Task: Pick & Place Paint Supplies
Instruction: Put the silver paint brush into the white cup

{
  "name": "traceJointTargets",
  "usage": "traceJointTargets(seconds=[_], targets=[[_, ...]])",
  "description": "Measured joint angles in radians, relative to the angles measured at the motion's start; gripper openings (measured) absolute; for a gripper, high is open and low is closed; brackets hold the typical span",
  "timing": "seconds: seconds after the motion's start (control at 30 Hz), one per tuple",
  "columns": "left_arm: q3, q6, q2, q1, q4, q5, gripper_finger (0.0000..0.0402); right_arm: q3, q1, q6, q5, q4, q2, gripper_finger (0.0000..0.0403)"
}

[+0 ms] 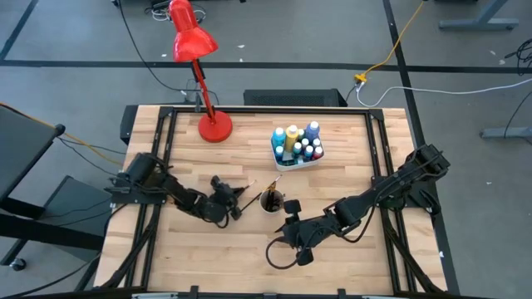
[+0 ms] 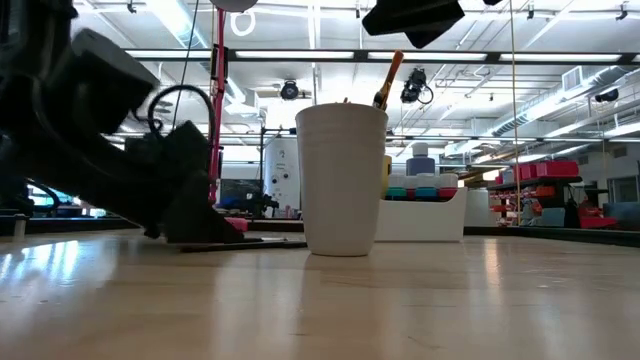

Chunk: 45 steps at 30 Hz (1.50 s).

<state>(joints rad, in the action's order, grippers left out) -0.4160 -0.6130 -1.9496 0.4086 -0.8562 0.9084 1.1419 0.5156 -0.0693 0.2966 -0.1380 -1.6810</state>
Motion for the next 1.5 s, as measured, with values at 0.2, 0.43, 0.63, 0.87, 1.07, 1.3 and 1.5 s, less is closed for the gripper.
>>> traceJointTargets(seconds=[0.2, 0.43, 0.63, 0.87, 1.07, 1.3, 1.5], targets=[[-0.002, 0.127, 0.105, 0.010, -0.010, 0.062, 0.0020, 0.000, 0.000, 0.001, 0.001, 0.048, 0.000, 0.0113], [-0.007, 0.318, 0.278, 0.069, -0.020, 0.224, 0.0020, 0.000, 0.000, -0.004, 0.001, 0.061, 0.000, 0.0113], [-0.043, 0.610, 0.480, 0.171, -0.118, 0.308, 0.0020, 0.000, 0.000, -0.028, 0.045, 0.132, 0.000, 0.0113], [-0.176, 0.873, 0.543, 0.284, -0.157, 0.297, 0.0020, 0.000, -0.020, 0.036, 0.157, 0.407, 0.000, 0.0113], [-0.271, 0.991, 0.539, 0.321, -0.151, 0.156, 0.0020, 0.000, -0.064, 0.069, 0.187, 0.635, 0.000, 0.0113], [-0.313, 1.060, 0.539, 0.330, -0.151, -0.006, 0.0020, 0.000, -0.110, 0.085, 0.059, 0.755, 0.000, 0.0113], [-0.313, 1.089, 0.539, 0.328, -0.151, -0.010, 0.0020, 0.000, -0.120, 0.112, -0.026, 0.818, 0.000, 0.0113]])
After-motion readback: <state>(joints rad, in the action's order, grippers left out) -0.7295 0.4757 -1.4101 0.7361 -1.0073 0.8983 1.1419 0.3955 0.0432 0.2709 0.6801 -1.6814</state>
